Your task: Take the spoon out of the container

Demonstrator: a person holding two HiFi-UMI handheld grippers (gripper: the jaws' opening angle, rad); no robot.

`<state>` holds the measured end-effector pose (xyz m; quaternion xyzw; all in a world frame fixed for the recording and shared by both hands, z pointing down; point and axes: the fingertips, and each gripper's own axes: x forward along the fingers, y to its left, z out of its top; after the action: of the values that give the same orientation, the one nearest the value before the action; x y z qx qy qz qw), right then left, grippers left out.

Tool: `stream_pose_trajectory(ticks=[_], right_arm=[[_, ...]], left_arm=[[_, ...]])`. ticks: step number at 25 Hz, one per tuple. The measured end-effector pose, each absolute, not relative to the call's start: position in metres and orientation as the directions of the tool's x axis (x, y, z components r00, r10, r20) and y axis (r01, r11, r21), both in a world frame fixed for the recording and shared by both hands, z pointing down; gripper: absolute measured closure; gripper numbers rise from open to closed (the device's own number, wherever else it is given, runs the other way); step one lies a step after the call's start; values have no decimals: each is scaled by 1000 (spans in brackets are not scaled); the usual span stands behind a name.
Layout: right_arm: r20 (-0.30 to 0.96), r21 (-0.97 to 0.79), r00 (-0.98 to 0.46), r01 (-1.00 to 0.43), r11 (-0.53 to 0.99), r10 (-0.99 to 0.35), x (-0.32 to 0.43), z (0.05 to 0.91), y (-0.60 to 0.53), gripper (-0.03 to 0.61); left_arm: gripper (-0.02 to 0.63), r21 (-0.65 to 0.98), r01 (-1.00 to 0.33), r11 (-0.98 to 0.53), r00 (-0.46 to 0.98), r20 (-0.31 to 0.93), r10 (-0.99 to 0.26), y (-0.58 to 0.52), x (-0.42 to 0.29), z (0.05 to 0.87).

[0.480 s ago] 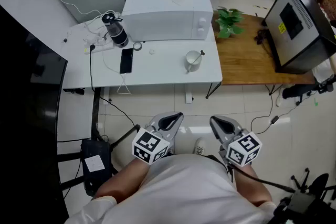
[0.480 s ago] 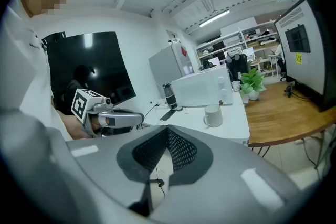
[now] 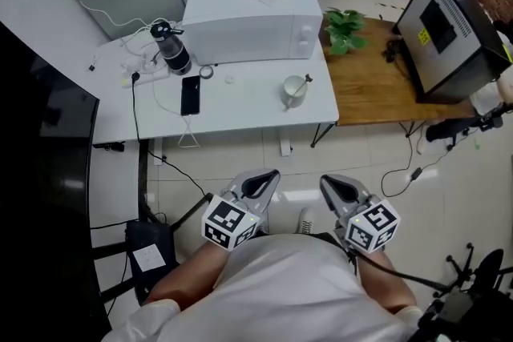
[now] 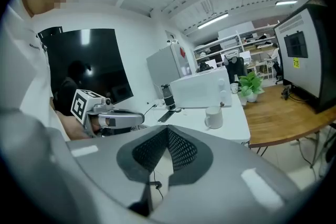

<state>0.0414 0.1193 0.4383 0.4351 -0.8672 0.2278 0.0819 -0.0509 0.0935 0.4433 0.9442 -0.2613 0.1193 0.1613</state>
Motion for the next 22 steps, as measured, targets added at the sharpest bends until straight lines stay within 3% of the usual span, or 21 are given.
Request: stream_pose_trajectory(ticks=[12, 22], right_arm=[[332, -302, -558, -826, 475, -760, 4, 433, 101, 572], [330, -320, -570, -818, 478, -753, 29, 440, 54, 572]], left_arm=[[609, 255, -512, -820, 850, 285, -443, 73, -94, 439], [609, 261, -526, -809, 840, 309, -447, 31, -72, 450]])
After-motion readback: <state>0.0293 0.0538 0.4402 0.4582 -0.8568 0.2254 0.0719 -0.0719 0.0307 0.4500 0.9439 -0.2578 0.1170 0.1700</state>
